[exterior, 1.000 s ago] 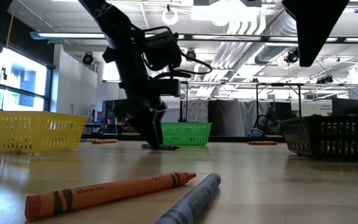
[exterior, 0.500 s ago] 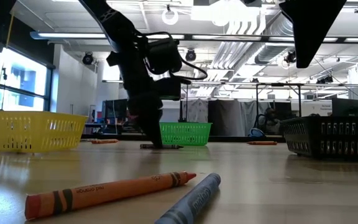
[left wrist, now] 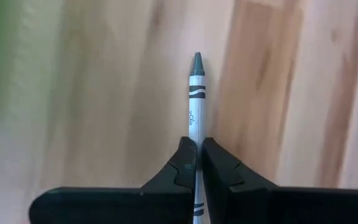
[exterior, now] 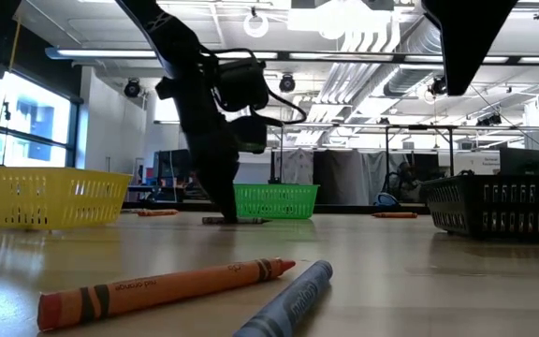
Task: Sort crayons
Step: Put the gray crayon into the green basket
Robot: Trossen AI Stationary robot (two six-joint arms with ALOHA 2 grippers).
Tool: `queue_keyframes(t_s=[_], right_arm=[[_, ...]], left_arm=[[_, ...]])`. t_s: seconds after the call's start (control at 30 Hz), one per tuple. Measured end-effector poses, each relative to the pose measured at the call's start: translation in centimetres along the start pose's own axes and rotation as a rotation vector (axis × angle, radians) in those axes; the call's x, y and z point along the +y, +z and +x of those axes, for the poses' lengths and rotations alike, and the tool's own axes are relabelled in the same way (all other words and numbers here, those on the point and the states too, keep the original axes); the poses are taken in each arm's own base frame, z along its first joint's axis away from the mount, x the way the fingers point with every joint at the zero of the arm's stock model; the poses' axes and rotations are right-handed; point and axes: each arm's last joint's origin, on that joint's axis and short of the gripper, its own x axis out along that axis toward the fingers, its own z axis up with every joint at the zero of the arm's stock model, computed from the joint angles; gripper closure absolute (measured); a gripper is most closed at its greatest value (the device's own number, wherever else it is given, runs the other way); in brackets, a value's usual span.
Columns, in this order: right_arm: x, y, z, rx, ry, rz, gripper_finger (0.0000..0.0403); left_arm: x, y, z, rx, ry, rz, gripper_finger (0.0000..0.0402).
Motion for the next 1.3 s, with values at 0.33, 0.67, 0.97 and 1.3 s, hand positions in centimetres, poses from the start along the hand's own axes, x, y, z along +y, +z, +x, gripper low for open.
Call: queue_keyframes(t_s=[0.33, 0.67, 0.97, 1.3], right_arm=[[-1.9, 0.0, -2.0, -0.133, 0.002, 0.062, 0.0285], [-3.3, 0.1, -3.2, -0.218, -0.008, 0.046, 0.0285], [-3.8, 0.4, -3.4, -0.259, -0.032, 0.023, 0.0285], [-4.9, 1.9, -2.8, -0.260, -0.074, -0.020, 0.0285]], left_arm=[[-0.7, 1.4, -4.2, -0.187, -0.012, 0.036, 0.0401], [1.5, 4.7, -7.4, -0.593, 0.129, 0.083, 0.0401], [6.9, 5.1, -8.9, -0.721, 0.314, -0.063, 0.0401], [11.0, 4.1, -4.9, -0.624, 0.255, -0.199, 0.0401]])
